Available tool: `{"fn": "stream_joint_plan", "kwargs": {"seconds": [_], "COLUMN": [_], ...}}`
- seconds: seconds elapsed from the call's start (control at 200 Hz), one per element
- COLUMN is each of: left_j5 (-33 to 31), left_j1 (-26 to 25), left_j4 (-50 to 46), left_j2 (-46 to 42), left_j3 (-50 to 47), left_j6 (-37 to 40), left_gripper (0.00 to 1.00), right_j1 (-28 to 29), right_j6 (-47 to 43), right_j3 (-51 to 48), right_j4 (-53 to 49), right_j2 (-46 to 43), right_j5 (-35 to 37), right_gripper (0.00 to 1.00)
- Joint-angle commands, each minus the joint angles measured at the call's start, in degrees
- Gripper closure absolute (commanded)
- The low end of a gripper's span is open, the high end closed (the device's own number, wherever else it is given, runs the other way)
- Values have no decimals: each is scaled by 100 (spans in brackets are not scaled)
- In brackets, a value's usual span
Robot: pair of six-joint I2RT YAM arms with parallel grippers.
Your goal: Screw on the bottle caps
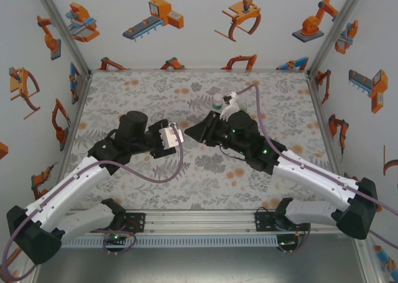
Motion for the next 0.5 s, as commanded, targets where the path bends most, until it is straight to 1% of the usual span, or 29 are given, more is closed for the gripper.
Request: {"fn": "stream_joint_plan", "kwargs": {"seconds": [0.0,0.1,0.185,0.315,0.401,0.496], "left_j5": [78,256,416,684,901,1291], "left_j1": [-8,-11,-12,-14,-10,-9], "left_j4": [274,282,283,252,199,79], "left_j2": [-78,-110,-142,-178,-177,-165], "left_j3": [-11,-31,-37,-55,-43,-7], "left_j6": [-103,-75,-42,20,87,188], "left_gripper": [100,100,100,100,100,100], "right_j1": [-4,-14,-12,-11,-12,-10], "right_j6": [-122,-681,-1378,-2868,-4047,-5240], "right_j3": [242,339,386,367,283,186], "right_j4": [-161,-314,-426,-493,-438,-409], "right_j2": [-33,-155,-320,-689,-962,-1205], "right_j5": [-236,-214,-236,-310,-594,-1032], "right_gripper": [82,60,49,45,45,45]}}
